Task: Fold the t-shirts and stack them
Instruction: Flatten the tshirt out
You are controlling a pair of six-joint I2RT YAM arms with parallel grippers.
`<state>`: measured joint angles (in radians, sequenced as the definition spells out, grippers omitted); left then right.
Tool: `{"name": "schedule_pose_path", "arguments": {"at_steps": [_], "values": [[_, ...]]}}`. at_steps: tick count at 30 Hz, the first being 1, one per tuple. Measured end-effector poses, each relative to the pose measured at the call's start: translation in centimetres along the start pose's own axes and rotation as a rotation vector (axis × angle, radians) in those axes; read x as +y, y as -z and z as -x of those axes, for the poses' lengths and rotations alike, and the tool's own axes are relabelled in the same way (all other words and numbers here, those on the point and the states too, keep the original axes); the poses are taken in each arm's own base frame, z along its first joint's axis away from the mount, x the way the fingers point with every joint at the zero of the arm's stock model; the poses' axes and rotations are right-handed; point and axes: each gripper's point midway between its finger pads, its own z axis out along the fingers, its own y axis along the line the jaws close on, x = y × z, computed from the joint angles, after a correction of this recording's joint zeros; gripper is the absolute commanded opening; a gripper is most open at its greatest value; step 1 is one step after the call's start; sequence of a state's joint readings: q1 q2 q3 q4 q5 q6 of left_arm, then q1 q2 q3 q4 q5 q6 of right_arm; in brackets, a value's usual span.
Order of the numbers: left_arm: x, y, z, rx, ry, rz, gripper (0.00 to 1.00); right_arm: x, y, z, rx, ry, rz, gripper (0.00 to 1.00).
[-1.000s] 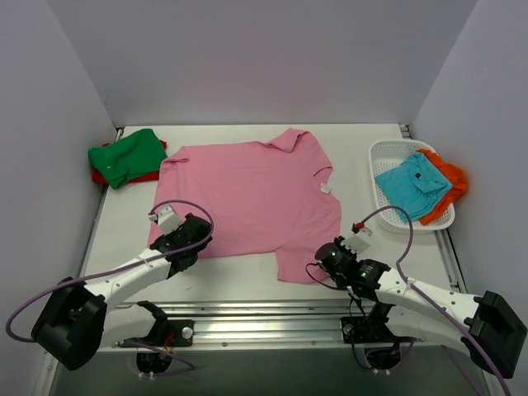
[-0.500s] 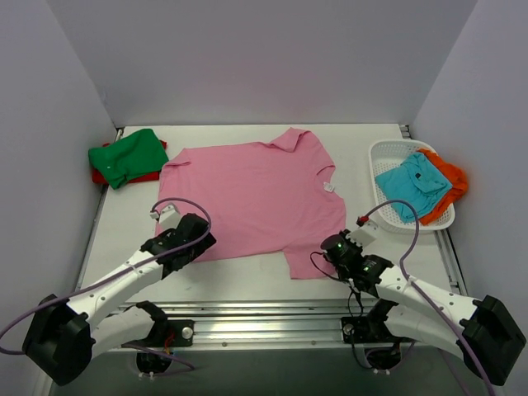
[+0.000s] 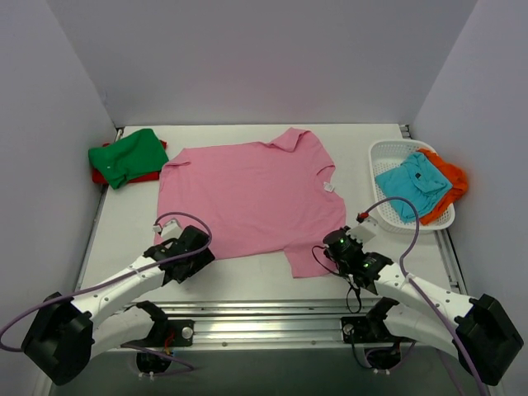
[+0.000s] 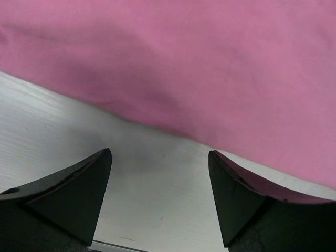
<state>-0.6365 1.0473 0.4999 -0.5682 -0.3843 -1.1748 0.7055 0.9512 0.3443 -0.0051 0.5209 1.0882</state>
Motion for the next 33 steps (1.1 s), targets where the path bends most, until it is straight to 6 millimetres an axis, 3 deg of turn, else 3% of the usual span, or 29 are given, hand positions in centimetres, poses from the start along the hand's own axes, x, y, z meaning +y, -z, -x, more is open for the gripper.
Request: {"name": "schedule_pose_path", "arguments": {"at_steps": [2,16,21,27,30,33], "values": [[0.6,-0.5,-0.5,0.011,-0.011,0.026,0.83,0.0,0.0,0.0,0.003,0.004,0.003,0.00],[-2.5,-2.2,1.1,-0.087,0.060,-0.040,0.74,-0.1,0.0,0.0,0.005,0.011,0.001,0.00],[-2.7,-2.8,1.2,-0.104,0.065,-0.032,0.45,-0.1,0.0,0.0,0.005,0.011,0.001,0.00],[-3.2,-3.5,1.1,-0.114,0.079,-0.035,0.21,-0.1,0.0,0.0,0.006,0.012,0.001,0.00],[-3.6,-3.7,1.2,-0.117,0.092,-0.044,0.04,-0.1,0.0,0.0,0.006,0.011,0.001,0.00],[-3.8,-3.7,1.2,-0.118,0.096,-0.051,0.02,-0.1,-0.1,0.1,0.003,0.008,-0.001,0.00]]}}
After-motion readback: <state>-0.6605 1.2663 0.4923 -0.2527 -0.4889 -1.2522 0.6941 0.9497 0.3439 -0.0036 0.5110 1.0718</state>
